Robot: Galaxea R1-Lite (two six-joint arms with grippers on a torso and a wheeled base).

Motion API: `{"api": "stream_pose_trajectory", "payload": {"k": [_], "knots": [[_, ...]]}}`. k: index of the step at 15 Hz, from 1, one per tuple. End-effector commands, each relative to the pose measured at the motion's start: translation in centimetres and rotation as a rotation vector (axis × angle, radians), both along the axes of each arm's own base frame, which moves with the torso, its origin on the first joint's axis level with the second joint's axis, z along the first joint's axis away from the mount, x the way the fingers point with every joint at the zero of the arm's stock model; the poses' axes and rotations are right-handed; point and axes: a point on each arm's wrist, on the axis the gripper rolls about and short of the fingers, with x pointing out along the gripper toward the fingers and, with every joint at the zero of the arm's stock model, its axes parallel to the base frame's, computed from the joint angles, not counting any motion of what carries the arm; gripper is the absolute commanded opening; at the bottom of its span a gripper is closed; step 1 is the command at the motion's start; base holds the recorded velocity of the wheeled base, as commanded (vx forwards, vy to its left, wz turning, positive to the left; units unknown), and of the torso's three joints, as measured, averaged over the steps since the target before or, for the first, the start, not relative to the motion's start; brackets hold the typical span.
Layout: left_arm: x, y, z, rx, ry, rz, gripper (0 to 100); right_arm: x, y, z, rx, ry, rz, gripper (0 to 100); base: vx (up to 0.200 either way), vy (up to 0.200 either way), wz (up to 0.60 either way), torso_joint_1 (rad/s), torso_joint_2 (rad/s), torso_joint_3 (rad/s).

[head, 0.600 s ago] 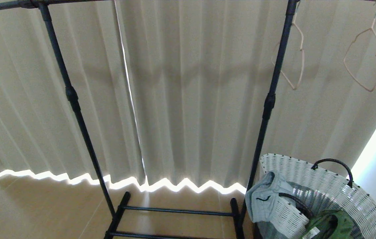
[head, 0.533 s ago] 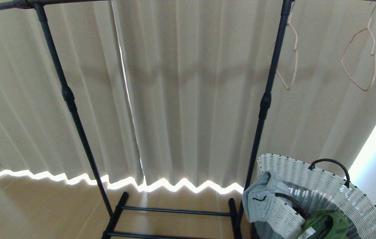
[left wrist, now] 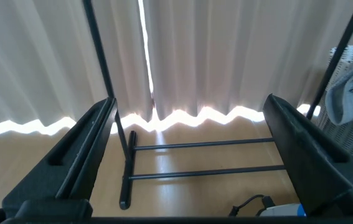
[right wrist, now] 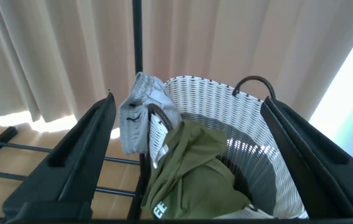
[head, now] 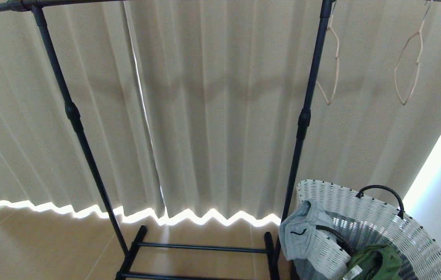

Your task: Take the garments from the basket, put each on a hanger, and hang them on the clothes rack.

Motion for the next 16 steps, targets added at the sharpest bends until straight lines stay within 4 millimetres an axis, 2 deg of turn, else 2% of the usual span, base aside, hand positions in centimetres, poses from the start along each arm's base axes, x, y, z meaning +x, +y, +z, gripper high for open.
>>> {"api": "stream_pose_trajectory", "payload": {"k": [1, 3, 9, 13, 16], "knots": [[0.0, 0.0, 0.0, 0.0, 0.001, -0.001, 100, 0.0, 0.0, 0.0, -0.003, -0.002, 0.002, 100, 0.0, 0.0, 0.0, 0.0, 0.0, 0.0], [0.0, 0.0, 0.0, -0.001, 0.001, 0.001, 100, 0.0, 0.0, 0.0, -0.003, 0.0, 0.002, 100, 0.0, 0.0, 0.0, 0.0, 0.0, 0.0], [0.0, 0.0, 0.0, -0.002, -0.001, 0.004, 100, 0.0, 0.0, 0.0, -0.005, -0.001, -0.007, 100, 0.2, 0.0, 0.0, -0.002, 0.0, 0.003], [0.0, 0.0, 0.0, -0.001, -0.001, 0.004, 100, -0.4, -0.1, 1.1, -0.024, -0.019, -0.035, 100, 0.0, 0.0, 0.0, 0.0, 0.0, 0.0], [0.0, 0.0, 0.0, -0.001, 0.001, 0.004, 100, -0.6, -0.1, 1.5, -0.13, 0.195, -0.021, 100, 0.0, 0.0, 0.0, 0.0, 0.0, 0.0]]}}
